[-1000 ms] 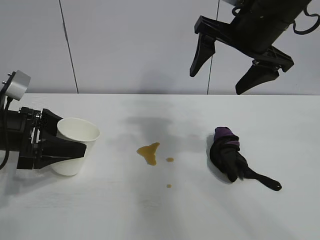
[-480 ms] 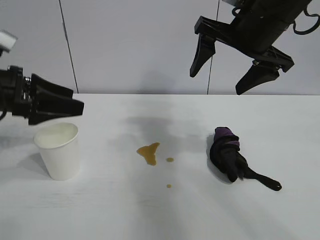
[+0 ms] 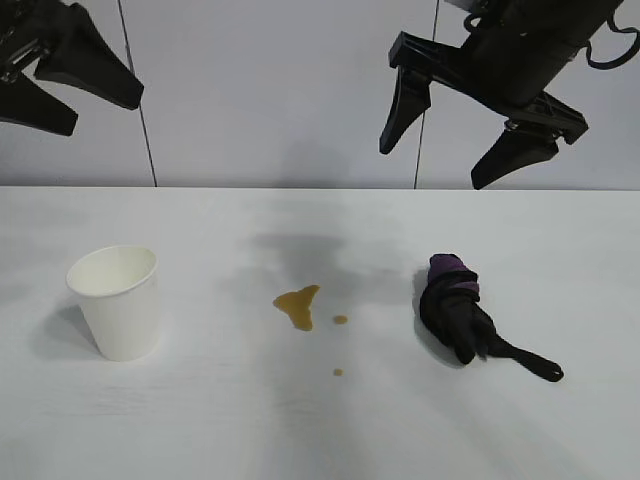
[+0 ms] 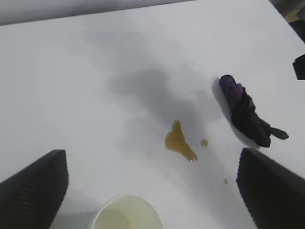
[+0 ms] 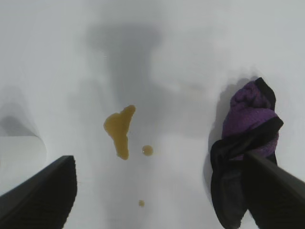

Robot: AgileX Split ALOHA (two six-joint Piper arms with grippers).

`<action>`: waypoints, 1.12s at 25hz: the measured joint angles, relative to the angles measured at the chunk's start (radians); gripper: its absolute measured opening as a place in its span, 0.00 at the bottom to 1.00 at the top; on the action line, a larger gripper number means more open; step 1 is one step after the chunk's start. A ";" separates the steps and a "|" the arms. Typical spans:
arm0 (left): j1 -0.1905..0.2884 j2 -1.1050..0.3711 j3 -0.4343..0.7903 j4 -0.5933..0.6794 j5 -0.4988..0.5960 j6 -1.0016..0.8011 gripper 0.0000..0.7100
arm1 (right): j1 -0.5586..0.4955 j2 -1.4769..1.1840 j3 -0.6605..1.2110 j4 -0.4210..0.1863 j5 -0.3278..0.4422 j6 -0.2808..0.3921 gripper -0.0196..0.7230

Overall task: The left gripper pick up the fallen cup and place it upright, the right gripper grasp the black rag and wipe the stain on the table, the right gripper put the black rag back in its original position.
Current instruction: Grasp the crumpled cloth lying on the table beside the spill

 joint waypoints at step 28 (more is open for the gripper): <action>-0.099 0.070 -0.070 0.190 0.078 -0.418 0.98 | 0.000 0.078 0.000 -0.207 0.067 0.080 0.89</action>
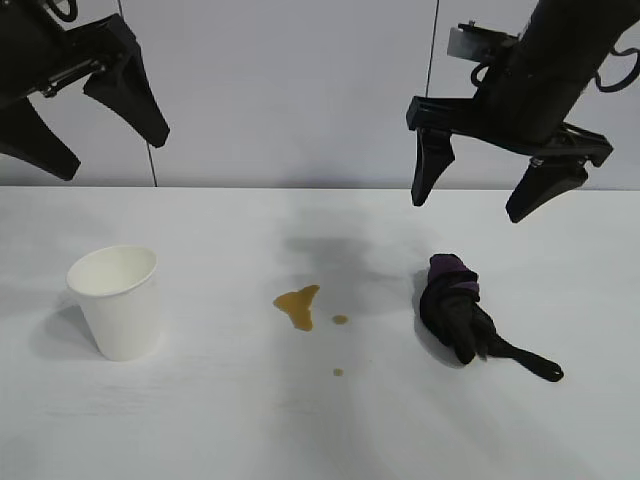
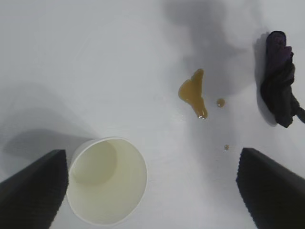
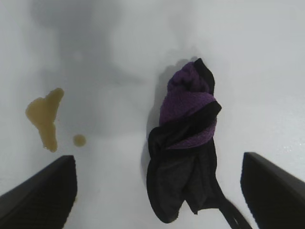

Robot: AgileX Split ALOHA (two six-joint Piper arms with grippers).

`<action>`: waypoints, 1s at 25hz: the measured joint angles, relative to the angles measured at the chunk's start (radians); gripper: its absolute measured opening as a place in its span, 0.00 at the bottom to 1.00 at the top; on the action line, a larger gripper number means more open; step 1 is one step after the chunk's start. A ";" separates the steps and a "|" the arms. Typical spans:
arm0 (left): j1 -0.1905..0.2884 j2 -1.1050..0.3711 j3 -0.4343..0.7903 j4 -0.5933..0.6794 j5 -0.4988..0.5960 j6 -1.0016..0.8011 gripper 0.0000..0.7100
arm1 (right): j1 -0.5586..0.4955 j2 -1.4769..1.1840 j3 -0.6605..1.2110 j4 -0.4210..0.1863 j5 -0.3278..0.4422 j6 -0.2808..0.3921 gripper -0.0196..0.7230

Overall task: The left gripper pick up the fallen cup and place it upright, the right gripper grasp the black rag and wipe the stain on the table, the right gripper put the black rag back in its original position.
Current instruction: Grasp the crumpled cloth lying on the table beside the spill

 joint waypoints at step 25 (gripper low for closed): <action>0.000 0.000 0.000 -0.011 0.001 -0.078 0.98 | 0.000 0.210 0.000 -0.049 -0.054 0.035 0.70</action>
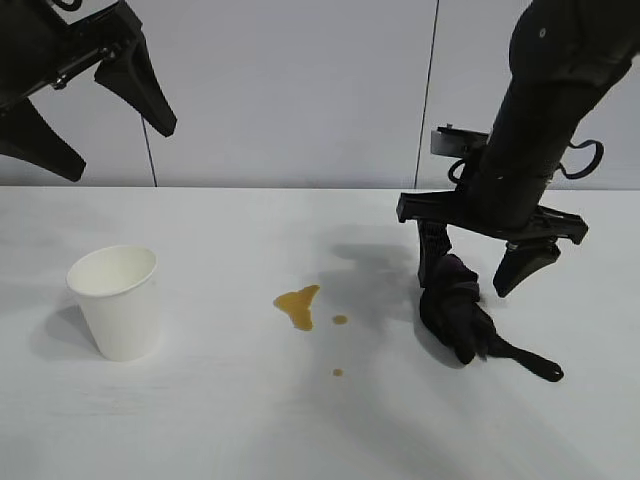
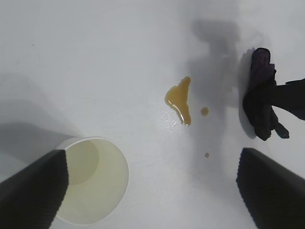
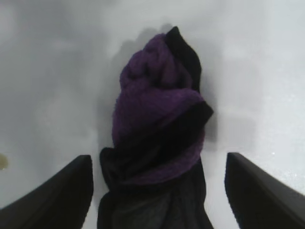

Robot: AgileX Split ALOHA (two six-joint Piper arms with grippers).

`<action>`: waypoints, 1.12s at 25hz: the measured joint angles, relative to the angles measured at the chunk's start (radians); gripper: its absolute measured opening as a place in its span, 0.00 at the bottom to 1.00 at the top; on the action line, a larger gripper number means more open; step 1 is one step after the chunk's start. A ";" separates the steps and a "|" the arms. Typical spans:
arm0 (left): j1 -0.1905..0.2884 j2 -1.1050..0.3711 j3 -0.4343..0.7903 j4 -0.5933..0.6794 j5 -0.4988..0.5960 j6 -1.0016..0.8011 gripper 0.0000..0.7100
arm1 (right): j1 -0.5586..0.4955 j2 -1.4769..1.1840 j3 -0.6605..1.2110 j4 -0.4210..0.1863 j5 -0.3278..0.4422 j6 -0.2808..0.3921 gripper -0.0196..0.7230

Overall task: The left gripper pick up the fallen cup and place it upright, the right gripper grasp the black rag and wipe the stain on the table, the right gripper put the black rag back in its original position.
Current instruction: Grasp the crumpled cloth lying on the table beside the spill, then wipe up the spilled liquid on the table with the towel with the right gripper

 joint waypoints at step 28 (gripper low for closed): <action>0.000 0.000 0.000 0.005 0.000 -0.001 0.98 | 0.288 0.009 -0.179 0.050 -0.013 -0.053 0.18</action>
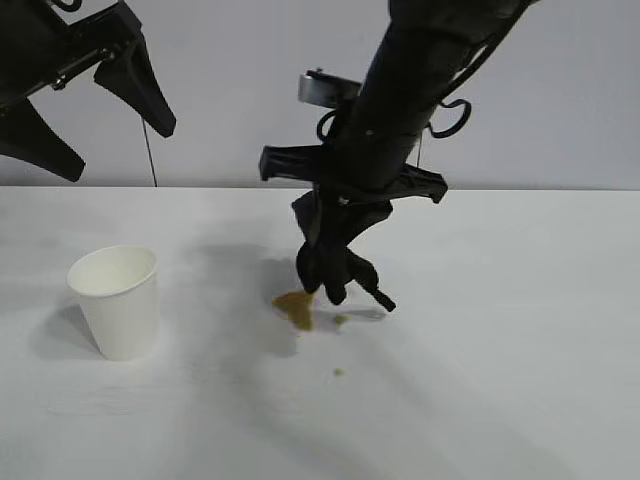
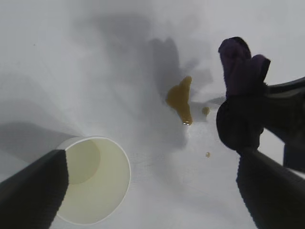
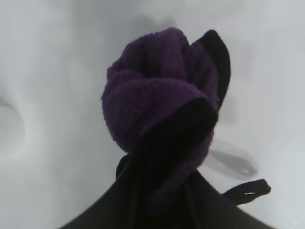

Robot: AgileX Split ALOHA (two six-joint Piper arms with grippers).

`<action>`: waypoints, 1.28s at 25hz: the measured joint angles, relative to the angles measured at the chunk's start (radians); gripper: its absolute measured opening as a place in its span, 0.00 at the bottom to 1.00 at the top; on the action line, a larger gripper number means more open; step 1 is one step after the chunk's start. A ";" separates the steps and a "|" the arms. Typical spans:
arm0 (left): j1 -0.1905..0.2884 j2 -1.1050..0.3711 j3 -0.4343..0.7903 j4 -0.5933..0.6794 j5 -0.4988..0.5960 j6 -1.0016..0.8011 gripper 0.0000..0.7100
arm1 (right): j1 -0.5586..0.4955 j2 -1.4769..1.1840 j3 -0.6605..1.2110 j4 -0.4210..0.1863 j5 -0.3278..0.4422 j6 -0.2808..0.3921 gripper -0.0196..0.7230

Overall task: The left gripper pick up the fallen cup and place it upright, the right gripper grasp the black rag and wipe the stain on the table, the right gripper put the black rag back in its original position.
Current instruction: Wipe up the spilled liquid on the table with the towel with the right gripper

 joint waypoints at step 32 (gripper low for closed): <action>0.000 0.000 0.000 0.020 0.010 0.000 0.98 | 0.014 0.133 -0.001 -0.237 -0.066 0.233 0.18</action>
